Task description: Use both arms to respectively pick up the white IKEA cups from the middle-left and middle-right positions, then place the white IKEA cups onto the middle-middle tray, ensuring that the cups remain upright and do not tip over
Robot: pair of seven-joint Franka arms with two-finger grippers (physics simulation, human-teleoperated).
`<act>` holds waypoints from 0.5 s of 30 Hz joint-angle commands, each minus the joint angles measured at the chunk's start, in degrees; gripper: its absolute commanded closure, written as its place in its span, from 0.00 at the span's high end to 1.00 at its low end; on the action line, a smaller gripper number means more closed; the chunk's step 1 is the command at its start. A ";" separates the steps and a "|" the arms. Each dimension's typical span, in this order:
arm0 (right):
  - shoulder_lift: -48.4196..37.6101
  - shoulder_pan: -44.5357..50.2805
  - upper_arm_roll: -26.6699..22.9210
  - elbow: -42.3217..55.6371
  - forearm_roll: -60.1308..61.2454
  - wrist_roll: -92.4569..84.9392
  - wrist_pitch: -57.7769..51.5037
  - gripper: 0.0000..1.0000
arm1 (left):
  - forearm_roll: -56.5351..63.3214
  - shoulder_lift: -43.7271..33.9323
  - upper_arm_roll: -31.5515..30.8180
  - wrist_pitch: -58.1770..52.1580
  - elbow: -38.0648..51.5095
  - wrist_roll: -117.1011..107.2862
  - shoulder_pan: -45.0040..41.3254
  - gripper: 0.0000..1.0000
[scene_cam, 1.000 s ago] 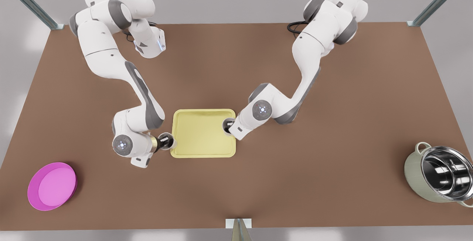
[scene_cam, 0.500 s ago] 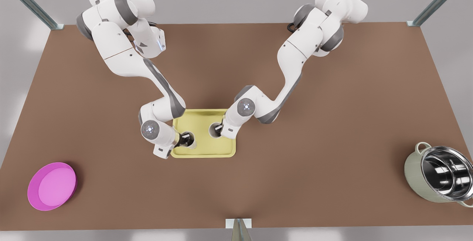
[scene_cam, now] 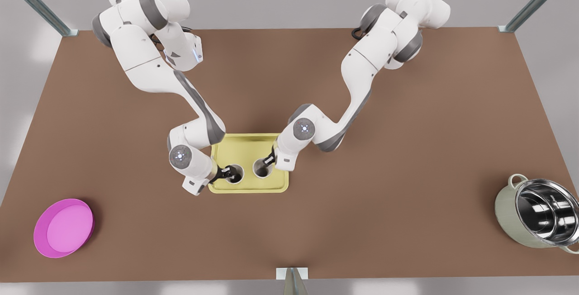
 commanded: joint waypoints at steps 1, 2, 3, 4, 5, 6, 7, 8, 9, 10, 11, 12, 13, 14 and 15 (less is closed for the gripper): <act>-2.98 -0.08 0.03 -0.01 0.49 0.20 -4.06 1.00 | -0.04 -2.44 -0.08 -7.21 -0.04 -10.69 -0.35 0.76; -5.97 -0.26 0.03 -0.01 0.49 -1.65 -9.07 1.00 | -0.04 -4.46 -0.70 -13.00 0.05 -10.61 0.26 1.00; -9.04 -0.96 0.03 0.25 1.10 -2.09 -14.08 1.00 | -0.04 -7.09 -1.05 -22.14 0.40 -10.52 1.75 1.00; -11.95 -1.84 -0.06 0.60 3.39 -4.02 -19.44 1.00 | 0.05 -11.14 -1.23 -33.13 0.49 -8.59 5.09 1.00; -13.71 -3.07 -0.15 0.87 3.48 -4.90 -23.23 1.00 | 0.14 -15.53 -1.23 -45.43 0.66 1.68 9.66 1.00; -13.27 -6.05 -0.67 2.00 3.48 -8.93 -25.25 1.00 | 1.63 -19.31 -1.05 -50.89 0.75 12.40 15.54 1.00; -12.74 -10.79 -1.46 5.25 2.16 -11.49 -30.95 1.00 | 6.11 -21.25 -1.05 -57.30 1.27 26.17 21.34 1.00; -12.83 -12.47 -3.91 7.63 -0.64 -11.75 -32.37 1.00 | 6.64 -22.13 -1.05 -60.47 6.18 37.87 28.28 1.00; -12.92 -12.56 -6.03 8.68 -1.62 -11.76 -34.83 1.00 | 11.90 -22.13 -1.05 -61.70 7.96 49.91 31.72 1.00; -13.00 -12.47 -6.91 9.13 -3.90 -11.32 -35.80 1.00 | 14.29 -24.85 -0.26 -61.53 6.12 63.72 34.01 1.00; -13.00 -12.47 -6.91 10.62 -6.72 -10.88 -35.80 1.00 | 12.02 -32.73 8.67 -54.98 -6.58 74.89 30.25 1.00; -13.09 -12.30 -6.83 13.34 -6.81 -11.05 -35.89 1.00 | 8.93 -37.95 12.31 -50.63 -13.75 75.70 28.92 1.00; -14.32 -11.86 -6.91 14.14 -6.81 -11.23 -37.55 1.00 | 9.37 -34.00 12.22 -57.74 -8.58 75.44 28.30 1.00; -17.12 -10.90 -7.53 14.75 -6.45 -10.88 -43.17 1.00 | 9.28 -33.56 12.40 -60.39 -6.11 75.52 28.74 1.00; -20.46 -9.58 -8.14 14.66 -6.89 -10.88 -45.89 1.00 | 9.37 -33.64 12.40 -60.56 -6.11 75.44 28.74 1.00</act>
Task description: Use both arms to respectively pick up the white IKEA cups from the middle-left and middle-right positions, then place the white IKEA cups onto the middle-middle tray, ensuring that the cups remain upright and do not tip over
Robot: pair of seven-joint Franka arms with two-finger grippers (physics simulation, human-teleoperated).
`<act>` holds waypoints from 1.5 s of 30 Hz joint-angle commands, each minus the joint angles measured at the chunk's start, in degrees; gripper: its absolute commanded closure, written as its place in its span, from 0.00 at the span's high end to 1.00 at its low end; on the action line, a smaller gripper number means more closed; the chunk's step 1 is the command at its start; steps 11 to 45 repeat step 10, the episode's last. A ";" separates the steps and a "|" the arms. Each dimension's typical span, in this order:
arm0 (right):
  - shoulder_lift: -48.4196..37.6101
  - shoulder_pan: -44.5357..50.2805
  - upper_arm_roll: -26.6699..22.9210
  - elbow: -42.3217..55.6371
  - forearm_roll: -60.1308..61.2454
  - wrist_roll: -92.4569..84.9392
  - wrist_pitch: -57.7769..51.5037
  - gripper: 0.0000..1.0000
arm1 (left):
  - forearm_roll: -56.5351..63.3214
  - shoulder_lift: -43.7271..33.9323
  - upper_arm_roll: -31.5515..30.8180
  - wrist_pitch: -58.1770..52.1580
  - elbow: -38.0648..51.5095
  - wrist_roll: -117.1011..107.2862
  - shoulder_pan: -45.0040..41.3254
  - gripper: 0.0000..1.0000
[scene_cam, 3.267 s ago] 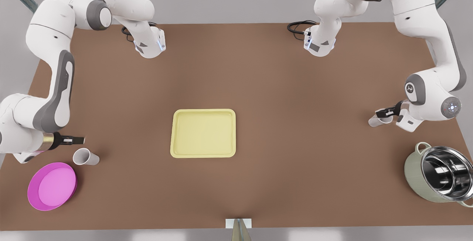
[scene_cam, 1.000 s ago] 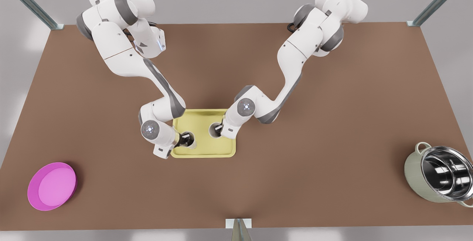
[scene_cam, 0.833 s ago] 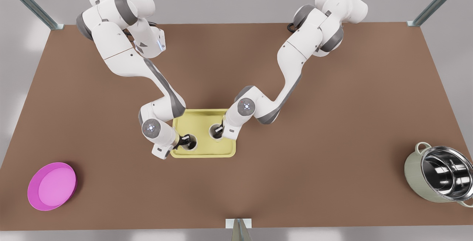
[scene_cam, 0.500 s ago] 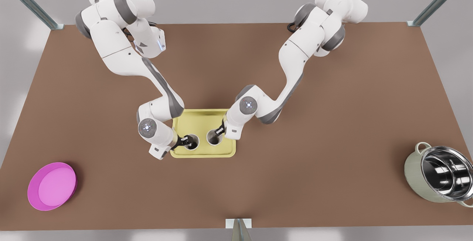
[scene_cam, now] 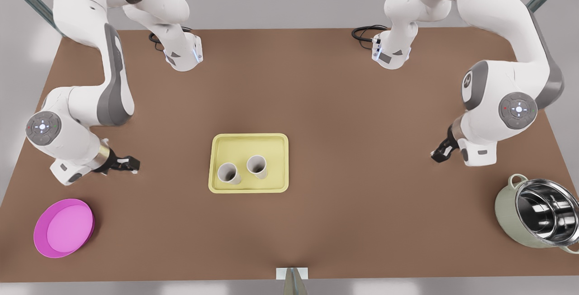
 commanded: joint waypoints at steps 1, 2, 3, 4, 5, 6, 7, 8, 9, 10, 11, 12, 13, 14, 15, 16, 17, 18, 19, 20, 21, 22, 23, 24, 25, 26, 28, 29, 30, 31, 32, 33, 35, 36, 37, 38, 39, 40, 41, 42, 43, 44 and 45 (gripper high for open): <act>-4.45 1.44 -0.72 -0.24 -1.39 -5.61 -14.60 1.00 | 0.27 -0.12 0.51 -11.28 0.42 49.81 0.15 1.00; -7.88 2.14 -0.90 -1.56 -1.21 -5.52 -16.10 1.00 | 0.19 -0.47 0.51 -16.64 0.68 50.08 1.82 1.00; -8.95 2.41 -1.25 -1.30 -0.42 -5.96 -16.28 1.00 | -1.65 -0.48 0.51 -17.27 1.03 50.08 2.97 1.00; -9.12 2.32 -2.48 -1.47 2.12 -1.14 -16.28 1.00 | -1.66 -0.30 0.42 -16.74 0.95 50.08 3.58 1.00; -9.56 2.41 -2.48 -1.56 2.39 2.04 -16.28 1.00 | -1.75 -0.30 0.42 -16.74 0.86 50.08 3.58 1.00; -9.56 2.32 -2.56 -1.56 2.39 2.04 -16.28 1.00 | -1.84 -0.30 0.42 -16.83 0.95 50.08 3.67 1.00; -9.56 2.32 -2.92 -1.56 2.39 1.95 -16.36 1.00 | -1.84 -0.30 0.42 -17.00 0.95 50.08 3.67 1.00; -9.56 2.32 -3.00 -1.74 2.48 2.04 -16.37 1.00 | -2.27 -0.30 0.42 -17.00 0.95 50.08 4.02 1.00; -9.48 2.32 -3.01 -1.74 2.48 2.04 -16.37 1.00 | -2.27 -0.30 0.42 -17.00 0.86 50.08 4.11 1.00; -9.39 2.24 -3.09 -1.74 2.48 2.04 -16.45 1.00 | -2.27 -0.30 0.42 -17.00 0.86 50.08 4.11 1.00; -9.39 2.24 -3.09 -1.74 2.48 2.04 -16.45 1.00 | -2.27 -0.30 0.42 -17.00 0.86 50.08 4.11 1.00; -9.39 2.24 -3.09 -1.74 2.48 2.04 -16.45 1.00 | -2.27 -0.30 0.42 -17.00 0.86 50.08 4.11 1.00; -9.39 2.24 -3.09 -1.74 2.48 2.04 -16.45 1.00 | -2.27 -0.30 0.42 -17.00 0.86 50.08 4.11 1.00; -9.39 2.24 -3.09 -1.74 2.48 2.04 -16.45 1.00 | -2.27 -0.30 0.42 -17.00 0.86 50.08 4.11 1.00; -9.39 2.24 -3.09 -1.74 2.48 2.04 -16.45 1.00 | -2.27 -0.30 0.42 -17.00 0.86 50.08 4.11 1.00; -9.39 2.24 -3.09 -1.74 2.48 2.04 -16.45 1.00 | -2.27 -0.30 0.42 -17.00 0.86 50.08 4.11 1.00; -9.39 2.24 -3.09 -1.74 2.48 2.04 -16.45 1.00 | -2.27 -0.30 0.42 -17.00 0.86 50.08 4.11 1.00; -9.39 2.24 -3.09 -1.74 2.48 2.04 -16.45 1.00 | -2.27 -0.30 0.42 -17.00 0.86 50.08 4.11 1.00; -9.39 2.24 -3.09 -1.74 2.48 2.04 -16.45 1.00 | -2.27 -0.30 0.42 -17.00 0.86 50.08 4.11 1.00; -9.39 2.24 -3.09 -1.74 2.48 2.04 -16.45 1.00 | -2.27 -0.30 0.42 -17.00 0.86 50.08 4.11 1.00; -9.39 2.24 -3.09 -1.74 2.48 2.04 -16.45 1.00 | -2.27 -0.30 0.42 -17.00 0.86 50.08 4.11 1.00; -9.39 2.24 -3.09 -1.74 2.48 2.04 -16.45 1.00 | -2.27 -0.30 0.42 -17.00 0.86 50.08 4.11 1.00; -9.39 2.24 -3.09 -1.74 2.48 2.04 -16.45 1.00 | -2.27 -0.30 0.42 -17.00 0.86 50.08 4.11 1.00; -9.39 2.24 -3.09 -1.74 2.48 2.04 -16.45 1.00 | -2.27 -0.30 0.42 -17.00 0.86 50.08 4.11 1.00; -9.39 2.24 -3.09 -1.74 2.48 2.04 -16.45 1.00 | -2.27 -0.30 0.42 -17.00 0.86 50.08 4.11 1.00; -9.39 2.24 -3.09 -1.74 2.48 2.04 -16.45 1.00 | -2.27 -0.30 0.42 -17.00 0.86 50.08 4.11 1.00; -9.39 2.24 -3.09 -1.74 2.48 2.04 -16.45 1.00 | -2.27 -0.30 0.42 -17.00 0.86 50.08 4.11 1.00; -9.39 2.24 -3.09 -1.74 2.48 2.04 -16.45 1.00 | -2.27 -0.30 0.42 -17.00 0.86 50.08 4.11 1.00; -9.39 2.24 -3.09 -1.74 2.48 2.04 -16.45 1.00 | -2.27 -0.30 0.42 -17.00 0.86 50.08 4.11 1.00; -9.39 2.24 -3.09 -1.74 2.48 2.04 -16.45 1.00 | -2.27 -0.30 0.42 -17.00 0.86 50.08 4.11 1.00; -9.39 2.24 -3.09 -1.74 2.48 2.04 -16.45 1.00 | -2.27 -0.30 0.42 -17.00 0.86 50.08 4.11 1.00; -9.39 2.24 -3.09 -1.74 2.48 2.04 -16.45 1.00 | -2.27 -0.30 0.42 -17.00 0.86 50.08 4.11 1.00; -9.39 2.24 -3.09 -1.74 2.48 2.04 -16.45 1.00 | -2.27 -0.30 0.42 -17.00 0.86 50.08 4.11 1.00; -9.39 2.24 -3.09 -1.74 2.48 2.04 -16.45 1.00 | -2.27 -0.30 0.42 -17.00 0.86 50.08 4.11 1.00; -9.39 2.24 -3.09 -1.74 2.48 2.04 -16.45 1.00 | -2.27 -0.30 0.42 -17.00 0.86 50.08 4.11 1.00; -9.39 2.24 -3.09 -1.74 2.48 2.04 -16.45 1.00 | -2.27 -0.30 0.42 -17.00 0.86 50.08 4.11 1.00; -9.39 2.24 -3.09 -1.74 2.48 2.04 -16.45 1.00 | -2.27 -0.30 0.42 -17.00 0.86 50.08 4.11 1.00; -9.39 2.24 -3.09 -1.74 2.48 2.04 -16.45 1.00 | -2.27 -0.30 0.42 -17.00 0.86 50.08 4.11 1.00; -9.39 2.24 -3.09 -1.74 2.48 2.04 -16.45 1.00 | -2.27 -0.30 0.42 -17.00 0.86 50.08 4.11 1.00; -9.39 2.24 -3.09 -1.74 2.48 2.04 -16.45 1.00 | -2.27 -0.30 0.42 -17.00 0.86 50.08 4.11 1.00; -9.39 2.24 -3.09 -1.74 2.48 2.04 -16.45 1.00 | -2.27 -0.30 0.42 -17.00 0.86 50.08 4.11 1.00; -9.39 2.24 -3.09 -1.74 2.48 2.04 -16.45 1.00 | -2.27 -0.30 0.42 -17.00 0.86 50.08 4.11 1.00; -9.39 2.24 -3.09 -1.74 2.48 2.04 -16.45 1.00 | -2.27 -0.30 0.42 -17.00 0.86 50.08 4.11 1.00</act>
